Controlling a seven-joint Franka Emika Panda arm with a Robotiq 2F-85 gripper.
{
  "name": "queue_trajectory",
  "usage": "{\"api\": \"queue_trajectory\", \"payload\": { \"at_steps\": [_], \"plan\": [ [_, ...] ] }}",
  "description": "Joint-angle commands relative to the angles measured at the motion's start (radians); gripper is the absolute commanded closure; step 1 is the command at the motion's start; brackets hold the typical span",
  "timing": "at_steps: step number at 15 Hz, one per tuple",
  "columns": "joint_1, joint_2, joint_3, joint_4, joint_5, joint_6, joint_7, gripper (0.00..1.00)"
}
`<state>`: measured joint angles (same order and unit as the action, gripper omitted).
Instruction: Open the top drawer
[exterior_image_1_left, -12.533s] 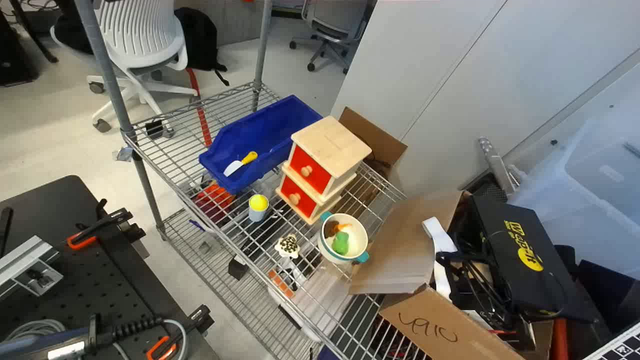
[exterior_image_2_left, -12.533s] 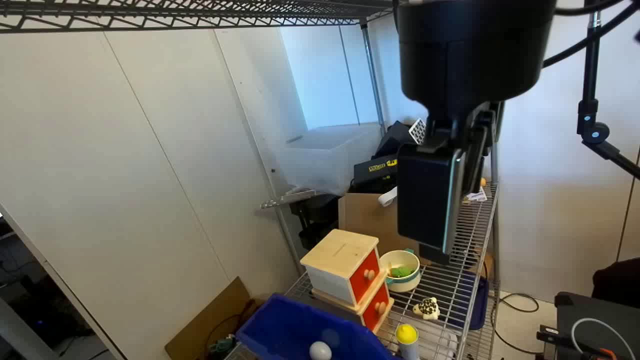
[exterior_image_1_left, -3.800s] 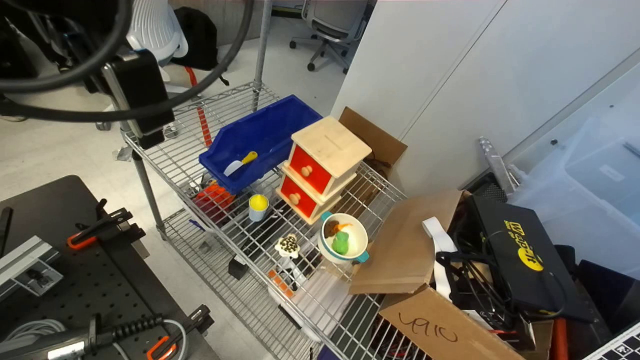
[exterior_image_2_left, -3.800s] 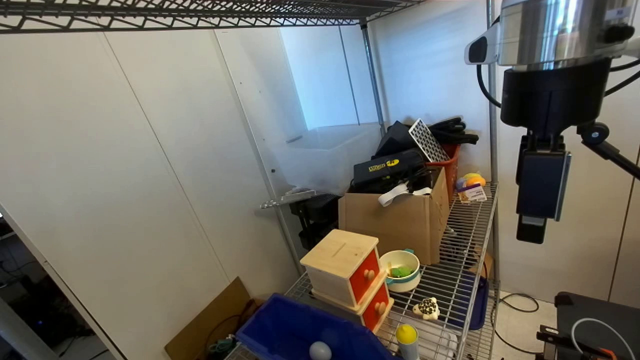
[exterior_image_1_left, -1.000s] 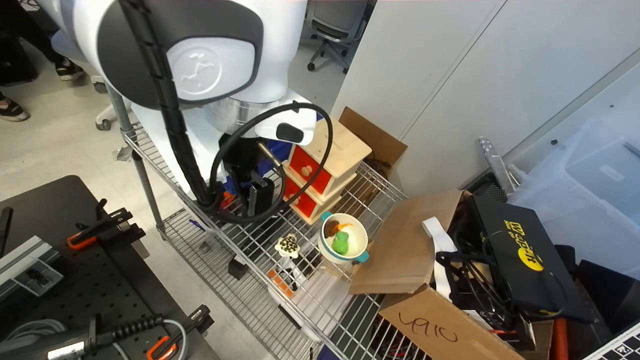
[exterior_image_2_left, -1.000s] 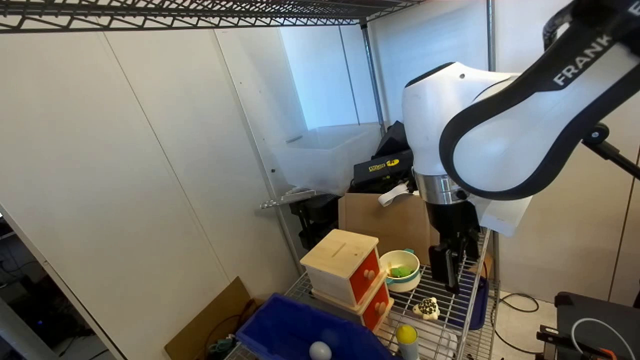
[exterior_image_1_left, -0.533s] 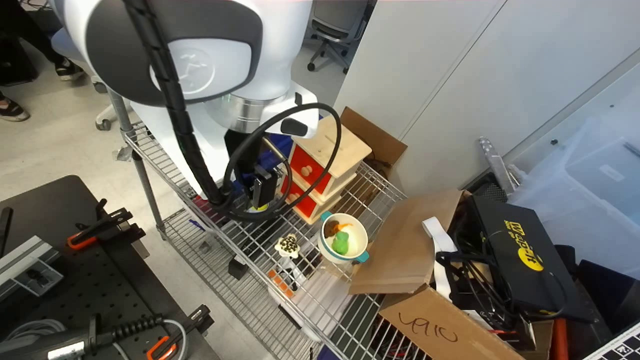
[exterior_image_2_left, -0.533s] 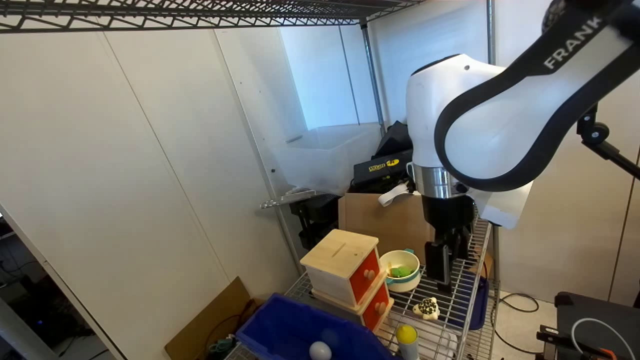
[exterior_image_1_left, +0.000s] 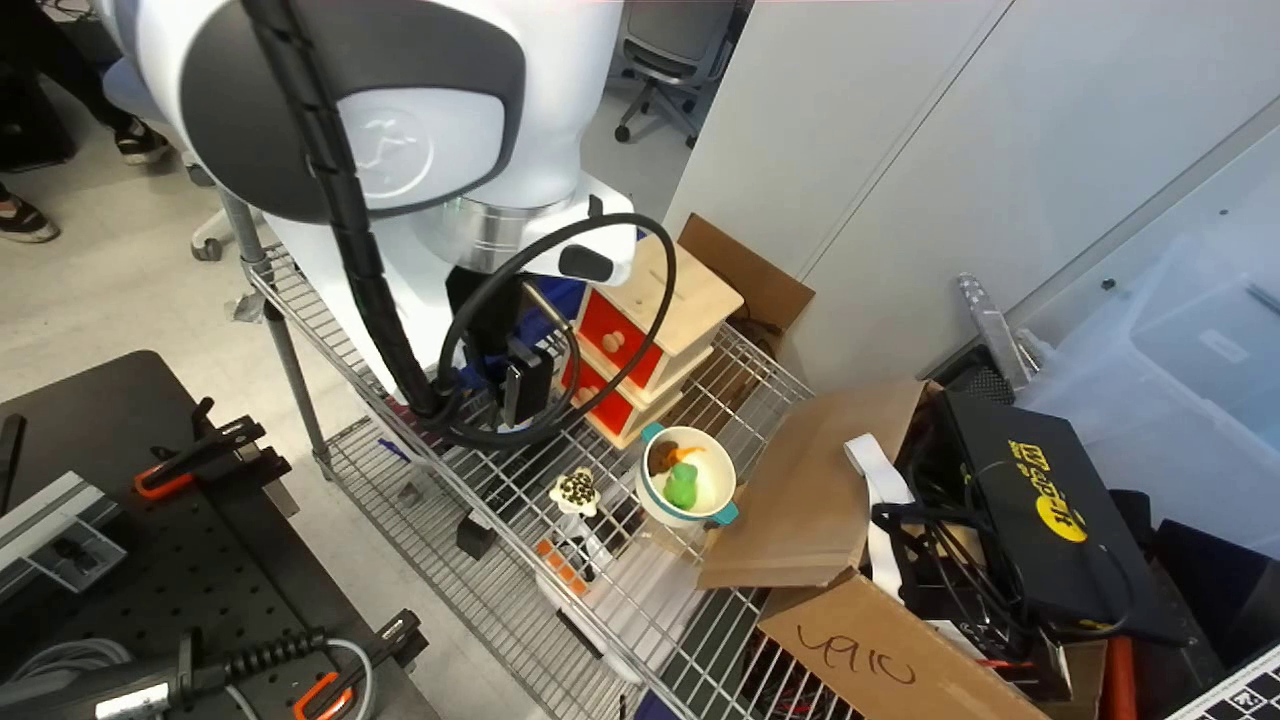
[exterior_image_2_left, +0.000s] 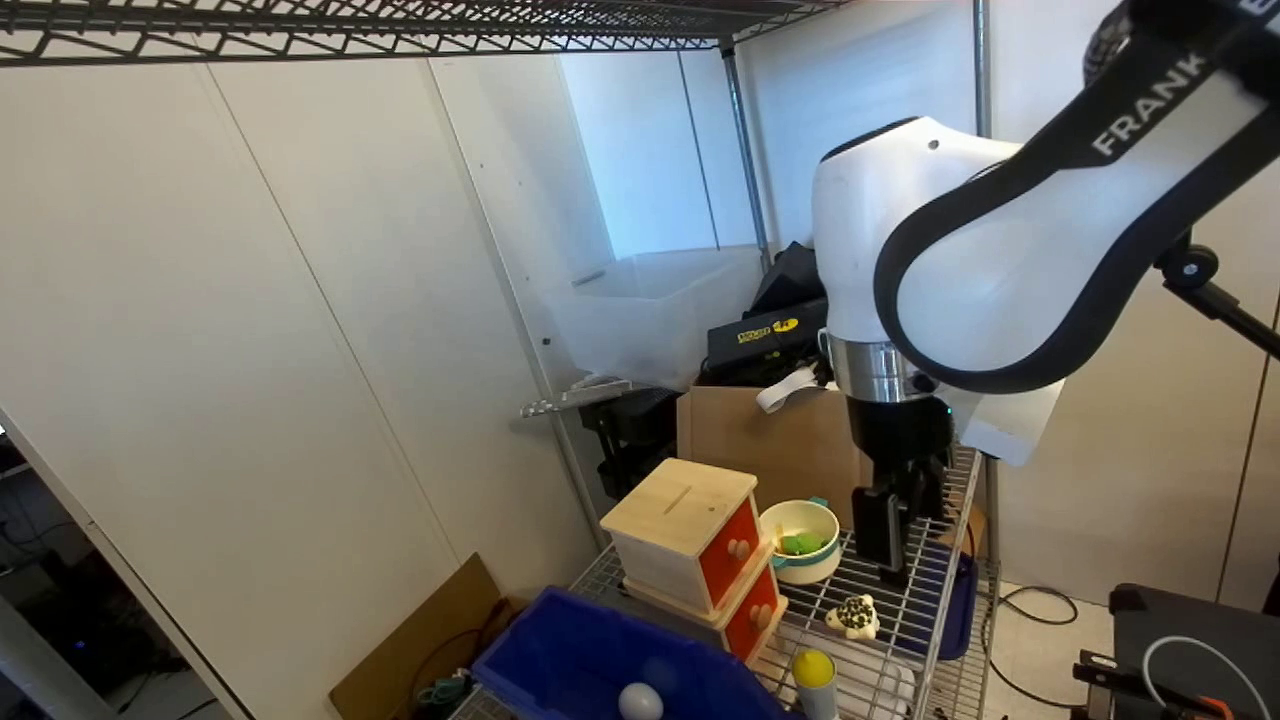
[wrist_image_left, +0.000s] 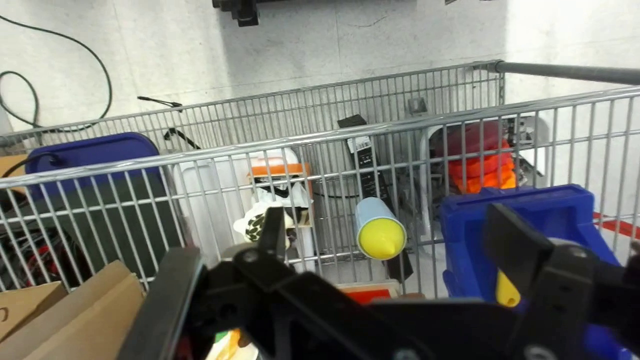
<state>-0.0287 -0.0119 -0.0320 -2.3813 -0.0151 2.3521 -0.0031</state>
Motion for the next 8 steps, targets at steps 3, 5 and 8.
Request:
{"api": "queue_trajectory", "payload": {
  "at_steps": [3,5,8],
  "plan": [
    [-0.007,0.054,-0.01,0.005,-0.295,0.092,0.307,0.0],
    [-0.001,0.073,-0.014,0.016,-0.347,0.095,0.381,0.0],
    [0.002,0.097,-0.012,0.033,-0.305,0.095,0.396,0.0]
  ]
}}
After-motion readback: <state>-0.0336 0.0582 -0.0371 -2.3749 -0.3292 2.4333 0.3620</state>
